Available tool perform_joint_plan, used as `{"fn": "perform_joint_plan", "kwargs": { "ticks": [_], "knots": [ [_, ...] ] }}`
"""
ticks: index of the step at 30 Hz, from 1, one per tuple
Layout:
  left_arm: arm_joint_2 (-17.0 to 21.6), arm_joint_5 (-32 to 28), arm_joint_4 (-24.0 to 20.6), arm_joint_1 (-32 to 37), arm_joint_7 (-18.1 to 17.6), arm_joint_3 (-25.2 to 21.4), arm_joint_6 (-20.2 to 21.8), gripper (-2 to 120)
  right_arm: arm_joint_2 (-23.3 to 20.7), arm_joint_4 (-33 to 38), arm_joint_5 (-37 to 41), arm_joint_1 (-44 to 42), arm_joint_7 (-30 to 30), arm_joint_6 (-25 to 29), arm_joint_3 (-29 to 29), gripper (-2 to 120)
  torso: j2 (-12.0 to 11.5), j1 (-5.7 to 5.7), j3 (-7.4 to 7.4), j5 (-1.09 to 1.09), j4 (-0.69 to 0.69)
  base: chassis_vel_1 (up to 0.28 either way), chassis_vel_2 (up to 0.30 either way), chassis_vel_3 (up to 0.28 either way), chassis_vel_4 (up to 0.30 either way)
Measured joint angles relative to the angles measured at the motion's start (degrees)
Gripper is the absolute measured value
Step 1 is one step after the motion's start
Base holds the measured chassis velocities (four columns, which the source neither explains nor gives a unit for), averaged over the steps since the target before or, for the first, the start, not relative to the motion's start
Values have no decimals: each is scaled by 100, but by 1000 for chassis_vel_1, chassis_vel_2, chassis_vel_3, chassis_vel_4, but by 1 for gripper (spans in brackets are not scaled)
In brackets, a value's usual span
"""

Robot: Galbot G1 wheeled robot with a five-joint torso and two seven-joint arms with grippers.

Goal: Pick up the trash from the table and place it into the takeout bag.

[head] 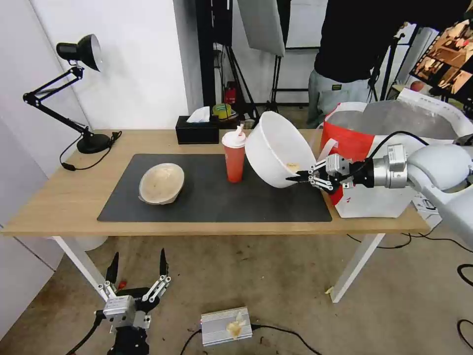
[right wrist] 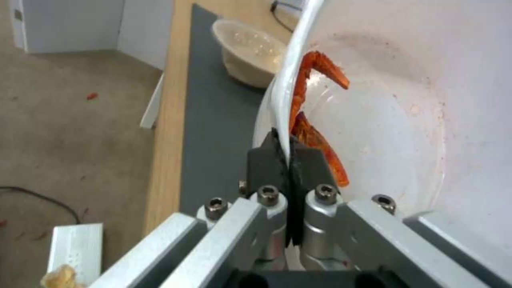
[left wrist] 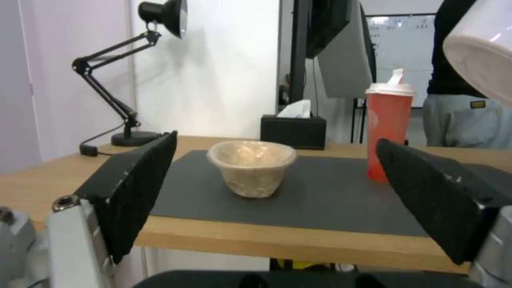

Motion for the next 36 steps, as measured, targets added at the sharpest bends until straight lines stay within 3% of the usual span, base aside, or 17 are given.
{"fn": "perform_joint_plan", "kwargs": {
  "ticks": [18, 36],
  "knots": [
    [9, -19, 32, -30, -3, -50, -9, 100, -141, -224, 540, 929, 395, -113, -241, 0, 0, 0, 0, -1, 0, 0, 0, 0, 0],
    [68, -55, 41, -83, -123, -102, 7, 100, -19, -1341, 662, 2104, 374, -81, -639, 0, 0, 0, 0, 0, 0, 0, 0, 0, 0]
  ]
}}
